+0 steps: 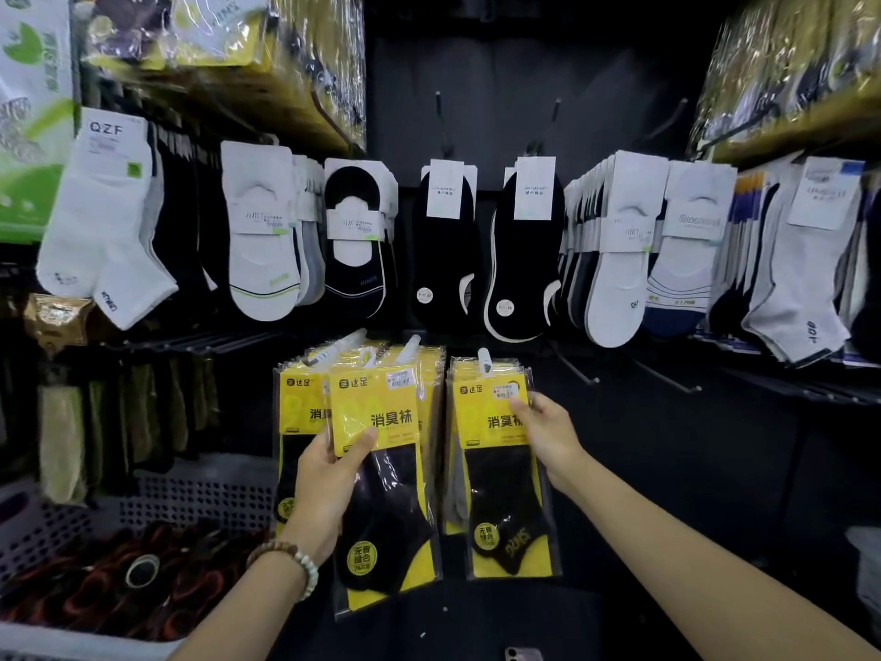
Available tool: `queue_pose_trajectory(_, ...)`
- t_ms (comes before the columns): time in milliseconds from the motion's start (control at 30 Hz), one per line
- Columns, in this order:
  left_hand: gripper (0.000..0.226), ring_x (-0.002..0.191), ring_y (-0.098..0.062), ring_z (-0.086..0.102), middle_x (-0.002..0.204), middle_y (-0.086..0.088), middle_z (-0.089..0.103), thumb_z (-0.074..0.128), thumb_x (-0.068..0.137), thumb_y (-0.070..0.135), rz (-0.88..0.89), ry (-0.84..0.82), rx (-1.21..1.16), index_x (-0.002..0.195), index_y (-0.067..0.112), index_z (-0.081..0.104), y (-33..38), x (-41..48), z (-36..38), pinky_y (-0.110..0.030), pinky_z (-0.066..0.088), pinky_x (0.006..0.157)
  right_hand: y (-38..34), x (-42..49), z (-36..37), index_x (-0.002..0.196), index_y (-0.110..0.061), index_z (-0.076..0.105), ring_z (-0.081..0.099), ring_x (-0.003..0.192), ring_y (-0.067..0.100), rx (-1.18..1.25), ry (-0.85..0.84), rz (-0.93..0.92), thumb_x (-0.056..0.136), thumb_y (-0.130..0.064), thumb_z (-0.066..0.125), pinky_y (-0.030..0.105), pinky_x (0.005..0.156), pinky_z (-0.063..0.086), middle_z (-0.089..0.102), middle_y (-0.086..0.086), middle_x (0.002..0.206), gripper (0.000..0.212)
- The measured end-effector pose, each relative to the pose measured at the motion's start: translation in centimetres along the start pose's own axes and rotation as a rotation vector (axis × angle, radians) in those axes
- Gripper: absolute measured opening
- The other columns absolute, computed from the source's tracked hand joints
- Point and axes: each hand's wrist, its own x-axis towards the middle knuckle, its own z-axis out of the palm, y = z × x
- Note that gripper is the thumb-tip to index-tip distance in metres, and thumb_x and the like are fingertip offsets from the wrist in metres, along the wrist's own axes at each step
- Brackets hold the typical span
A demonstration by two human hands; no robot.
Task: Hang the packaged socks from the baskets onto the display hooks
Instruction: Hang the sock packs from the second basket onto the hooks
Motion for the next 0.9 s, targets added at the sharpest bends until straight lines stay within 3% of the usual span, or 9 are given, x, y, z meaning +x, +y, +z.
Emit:
queue_pose_trajectory(67,0.026,0.096,0.0,0.061,0.103,0.012,0.069,0.064,0.086,0.025,0.005,-0.01,-0.007,0.112,0.027,0.06,-0.1,0.2,0.1,-0.016,0.042,0.073,0.2,0.9,0.7,0.107,-0.012,0.062,0.066,0.094,0.018,0.017,0.02,0.038,0.098,-0.021,0.049,0.029,0.083,0.053,0.069,0.004,0.101,0.018)
queue_pose_trajectory(233,0.021,0.082,0.012,0.06,0.094,0.018,0.068,0.064,0.087,0.025,0.013,-0.02,-0.002,0.105,0.033,0.057,-0.7,0.6,0.3,-0.011,0.041,0.063,2.0,2.6,1.7,0.082,-0.018,0.064,0.066,0.091,0.023,0.019,0.183,0.097,0.091,-0.022,0.063,0.037,0.086,0.054,0.069,0.009,0.096,0.01)
queue_pose_trajectory(367,0.019,0.081,0.011,0.063,0.092,0.018,0.069,0.064,0.087,0.025,0.006,-0.023,0.013,0.104,0.033,0.059,-1.6,0.5,0.2,-0.011,0.044,0.062,3.4,2.6,1.0,0.09,-0.013,0.061,0.06,0.084,0.016,-0.099,0.342,0.119,0.081,-0.025,0.074,0.03,0.078,0.051,0.065,0.007,0.096,0.02)
queue_pose_trajectory(433,0.017,0.079,0.012,0.064,0.087,0.02,0.07,0.064,0.087,0.024,-0.01,-0.025,0.015,0.101,0.034,0.059,-2.1,0.4,0.3,-0.01,0.045,0.06,4.1,1.9,0.5,0.096,-0.009,0.059,0.058,0.083,0.017,-0.112,0.383,0.163,0.08,-0.024,0.075,0.034,0.081,0.052,0.061,0.007,0.094,0.027)
queue_pose_trajectory(500,0.016,0.081,0.01,0.064,0.087,0.019,0.071,0.063,0.088,0.023,-0.033,-0.039,0.014,0.099,0.034,0.06,-2.5,0.2,0.6,-0.011,0.044,0.063,4.5,1.0,0.3,0.103,-0.007,0.058,0.06,0.087,0.021,-0.045,0.327,0.199,0.081,-0.023,0.074,0.038,0.086,0.054,0.06,0.007,0.093,0.032)
queue_pose_trajectory(633,0.017,0.093,0.001,0.062,0.097,0.014,0.07,0.065,0.087,0.026,-0.065,-0.1,0.026,0.102,0.033,0.061,-2.7,-0.3,2.4,-0.015,0.043,0.072,3.0,-1.4,1.0,0.103,-0.016,0.06,0.063,0.091,0.015,0.062,0.061,0.152,0.085,-0.031,0.068,0.024,0.073,0.054,0.064,0.004,0.103,0.025)
queue_pose_trajectory(733,0.018,0.089,0.003,0.064,0.094,0.017,0.071,0.065,0.087,0.028,-0.071,-0.172,0.059,0.102,0.035,0.062,-2.5,-0.8,4.3,-0.012,0.044,0.067,2.0,-3.0,2.0,0.107,-0.019,0.062,0.065,0.101,0.019,0.039,-0.107,0.135,0.088,-0.04,0.062,0.034,0.089,0.054,0.067,0.004,0.109,0.029)
queue_pose_trajectory(900,0.022,0.088,0.005,0.065,0.094,0.017,0.072,0.067,0.086,0.022,-0.08,-0.274,0.062,0.106,0.031,0.063,-2.5,-1.9,6.6,-0.005,0.047,0.062,1.6,-4.8,1.9,0.106,-0.021,0.066,0.071,0.093,0.016,0.169,-0.145,0.134,0.092,-0.028,0.06,0.033,0.082,0.056,0.074,-0.001,0.099,0.017)
